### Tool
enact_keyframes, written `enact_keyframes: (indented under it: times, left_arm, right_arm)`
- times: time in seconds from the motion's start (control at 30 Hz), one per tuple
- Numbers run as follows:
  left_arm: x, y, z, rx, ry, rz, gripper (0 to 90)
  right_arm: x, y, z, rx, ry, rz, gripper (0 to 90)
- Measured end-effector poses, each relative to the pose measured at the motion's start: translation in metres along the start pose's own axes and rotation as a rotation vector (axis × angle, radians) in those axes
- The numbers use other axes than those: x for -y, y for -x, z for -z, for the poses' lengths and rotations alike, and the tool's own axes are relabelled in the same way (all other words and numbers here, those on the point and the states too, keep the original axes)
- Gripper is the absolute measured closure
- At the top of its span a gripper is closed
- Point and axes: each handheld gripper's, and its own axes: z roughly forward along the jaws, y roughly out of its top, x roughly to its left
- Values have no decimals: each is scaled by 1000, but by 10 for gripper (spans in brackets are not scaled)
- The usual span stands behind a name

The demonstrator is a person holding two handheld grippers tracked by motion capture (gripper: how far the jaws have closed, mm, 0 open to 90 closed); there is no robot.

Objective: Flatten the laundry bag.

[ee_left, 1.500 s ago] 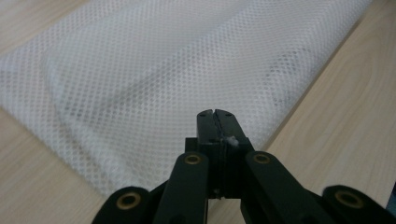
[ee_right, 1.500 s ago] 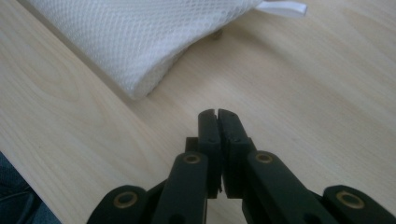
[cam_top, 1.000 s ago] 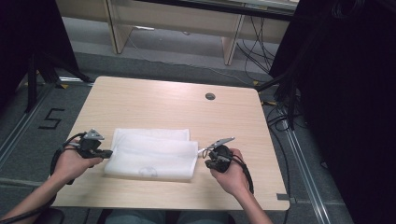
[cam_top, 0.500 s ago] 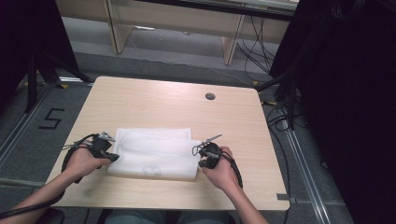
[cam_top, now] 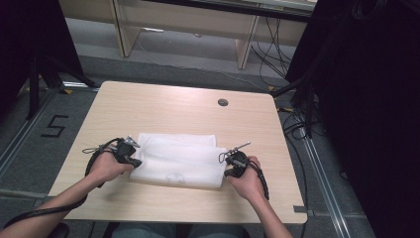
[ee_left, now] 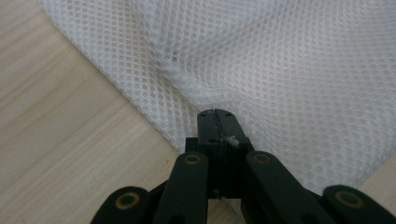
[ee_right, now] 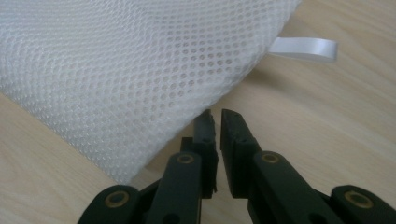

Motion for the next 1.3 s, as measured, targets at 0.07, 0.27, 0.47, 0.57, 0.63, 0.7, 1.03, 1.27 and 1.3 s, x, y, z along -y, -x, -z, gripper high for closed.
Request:
enact_keyframes:
  times: [0.07, 0.27, 0.47, 0.57, 0.63, 0.7, 1.03, 1.27, 1.3]
  left_arm:
    - [-2, 1, -1, 3, 0, -4, 889]
    - [-9, 4, -7, 1, 10, -20, 887]
    - [-20, 13, -14, -20, 24, -58, 874]
    - [-23, 17, -17, -29, 31, -76, 863]
    - [-26, 18, -18, -24, 22, -89, 860]
    - [-26, 21, -19, -32, 42, -98, 837]
    - [-17, 19, 2, -51, 205, -126, 510]
    - [-12, 20, 18, -51, 277, -163, 419]
    - [-11, 24, 21, -34, 285, -168, 414]
  right_arm:
    - [0, 7, 5, 25, 16, 0, 833]
    - [-2, 27, 24, 99, 62, 1, 726]
    - [-14, 32, 32, 100, 86, -3, 659]
    - [-23, 31, 30, 94, 103, 15, 627]
    - [-26, 30, 28, 89, 111, 10, 621]
    - [-34, 29, 23, 80, 116, 32, 584]
    - [-65, 20, -9, 40, 108, 38, 500]
    - [-75, 17, -20, 35, 89, 76, 483]
    - [-79, 16, -22, 37, 76, 59, 492]
